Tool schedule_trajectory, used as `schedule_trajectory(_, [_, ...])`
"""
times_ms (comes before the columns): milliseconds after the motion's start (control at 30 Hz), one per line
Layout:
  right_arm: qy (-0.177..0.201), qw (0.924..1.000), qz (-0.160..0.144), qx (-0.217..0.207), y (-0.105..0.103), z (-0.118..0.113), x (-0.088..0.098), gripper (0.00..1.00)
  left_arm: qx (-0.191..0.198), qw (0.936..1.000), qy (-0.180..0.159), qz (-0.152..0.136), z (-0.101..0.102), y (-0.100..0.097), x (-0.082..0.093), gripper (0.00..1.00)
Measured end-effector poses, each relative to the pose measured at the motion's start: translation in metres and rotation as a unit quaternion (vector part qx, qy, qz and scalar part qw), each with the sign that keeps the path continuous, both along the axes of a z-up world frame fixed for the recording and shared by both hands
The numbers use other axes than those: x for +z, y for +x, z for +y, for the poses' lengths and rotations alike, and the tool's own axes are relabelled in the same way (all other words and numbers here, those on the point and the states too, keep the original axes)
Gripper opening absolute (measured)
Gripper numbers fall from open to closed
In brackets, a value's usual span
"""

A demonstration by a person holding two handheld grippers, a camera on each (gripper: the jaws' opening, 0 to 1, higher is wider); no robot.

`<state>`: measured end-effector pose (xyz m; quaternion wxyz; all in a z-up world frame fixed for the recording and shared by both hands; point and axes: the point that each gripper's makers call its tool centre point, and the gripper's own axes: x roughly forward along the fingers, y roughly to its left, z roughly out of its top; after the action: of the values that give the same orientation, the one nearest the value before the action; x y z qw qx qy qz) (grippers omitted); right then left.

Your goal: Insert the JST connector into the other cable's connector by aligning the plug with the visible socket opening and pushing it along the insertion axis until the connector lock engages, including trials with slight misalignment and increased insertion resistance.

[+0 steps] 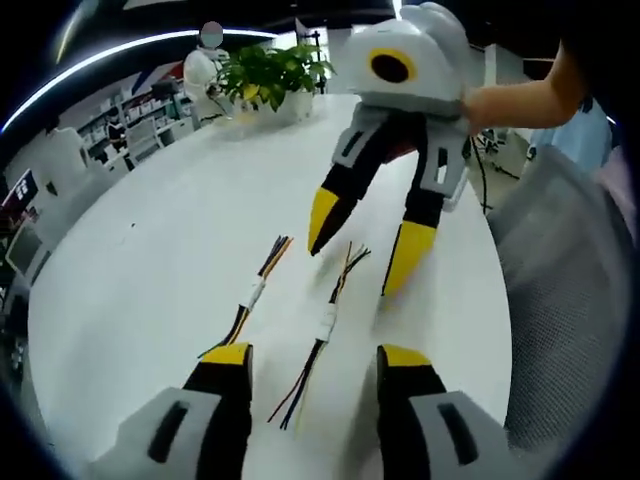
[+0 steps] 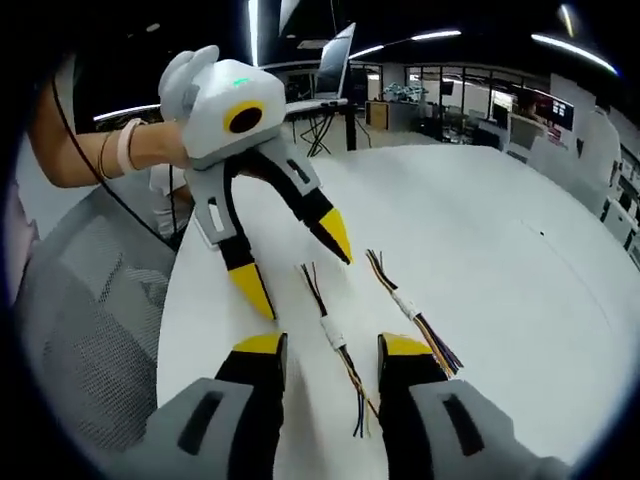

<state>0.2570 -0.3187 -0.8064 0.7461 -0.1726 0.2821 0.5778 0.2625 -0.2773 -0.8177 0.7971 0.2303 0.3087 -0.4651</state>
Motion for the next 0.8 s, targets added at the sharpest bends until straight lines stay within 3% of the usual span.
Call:
schedule_trajectory(100, [0.004, 0.9999, -0.001, -0.01, -0.002, 0.001, 0.005, 0.39, 0.017, 0.9998, -0.014, -0.003, 0.002, -0.001, 0.007, 0.49])
schedule_trajectory(300, [0.021, 0.9992, 0.0, -0.034, -0.015, 0.004, 0.019, 0.45, 0.058, 0.9979, -0.02, -0.019, 0.01, -0.001, 0.019, 0.66])
schedule_trajectory(433, [0.022, 0.9991, -0.004, -0.037, -0.026, 0.006, 0.027, 0.53, 0.083, 0.9949, -0.053, -0.019, 0.01, -0.006, 0.032, 0.72])
schedule_trajectory(633, [0.001, 0.999, -0.026, -0.038, -0.037, 0.004, 0.027, 0.58, 0.103, 0.9907, -0.085, -0.026, 0.01, -0.018, 0.049, 0.79])
schedule_trajectory(800, [-0.012, 0.9986, -0.034, -0.039, -0.046, 0.004, 0.029, 0.68, 0.11, 0.9886, -0.099, -0.028, 0.009, -0.031, 0.055, 0.92])
